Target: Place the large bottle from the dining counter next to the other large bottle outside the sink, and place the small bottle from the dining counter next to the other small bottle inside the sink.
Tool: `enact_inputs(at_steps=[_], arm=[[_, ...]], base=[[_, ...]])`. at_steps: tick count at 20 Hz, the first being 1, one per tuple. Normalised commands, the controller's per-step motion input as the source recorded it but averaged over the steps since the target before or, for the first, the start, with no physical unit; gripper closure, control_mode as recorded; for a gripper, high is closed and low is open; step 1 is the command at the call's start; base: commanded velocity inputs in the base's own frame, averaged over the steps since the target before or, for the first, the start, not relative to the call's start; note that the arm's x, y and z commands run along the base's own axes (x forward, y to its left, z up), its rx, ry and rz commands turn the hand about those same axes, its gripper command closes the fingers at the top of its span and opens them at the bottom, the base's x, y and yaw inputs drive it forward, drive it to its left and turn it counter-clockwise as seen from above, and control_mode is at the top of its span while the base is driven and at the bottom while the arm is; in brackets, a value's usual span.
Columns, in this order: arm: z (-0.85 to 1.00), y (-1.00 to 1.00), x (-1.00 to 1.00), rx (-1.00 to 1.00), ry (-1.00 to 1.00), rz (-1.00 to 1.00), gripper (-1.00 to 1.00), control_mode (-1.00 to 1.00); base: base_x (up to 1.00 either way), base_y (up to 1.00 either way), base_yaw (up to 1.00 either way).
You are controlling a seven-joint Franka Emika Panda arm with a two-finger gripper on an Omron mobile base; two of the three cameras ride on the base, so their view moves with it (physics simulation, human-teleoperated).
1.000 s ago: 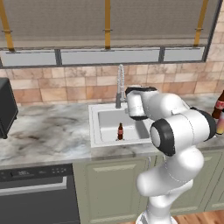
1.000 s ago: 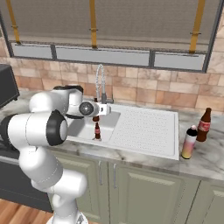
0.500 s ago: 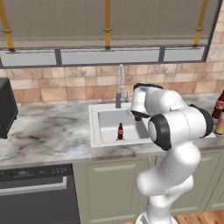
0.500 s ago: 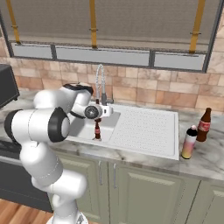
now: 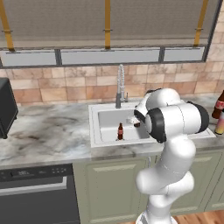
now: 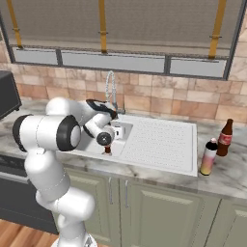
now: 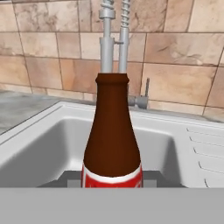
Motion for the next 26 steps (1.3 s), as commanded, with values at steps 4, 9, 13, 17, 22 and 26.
enact_inputs(at_steps=[4,9,13,17,22,26], arm=[[-0.30,0.00,0.00,0.00,-0.08,0.03,1.00,-1.00],[-0.30,-0.03,0.00,0.00,-0.07,0.03,1.00,-1.00],[-0.13,-0.19,0.09,0.05,-0.06,0.04,1.00,-1.00],[0.00,-0.32,0.28,0.11,-0.04,0.03,1.00,-1.00],[-0.02,-0.29,0.42,0.10,-0.01,0.02,1.00,-1.00],[-0.18,-0.09,0.47,0.03,0.00,0.04,1.00,-1.00]], base=[[0.00,0.00,0.00],[0.00,0.00,0.00],[0.00,0.00,0.00],[0.00,0.00,0.00],[0.00,0.00,0.00],[0.00,0.00,0.00]])
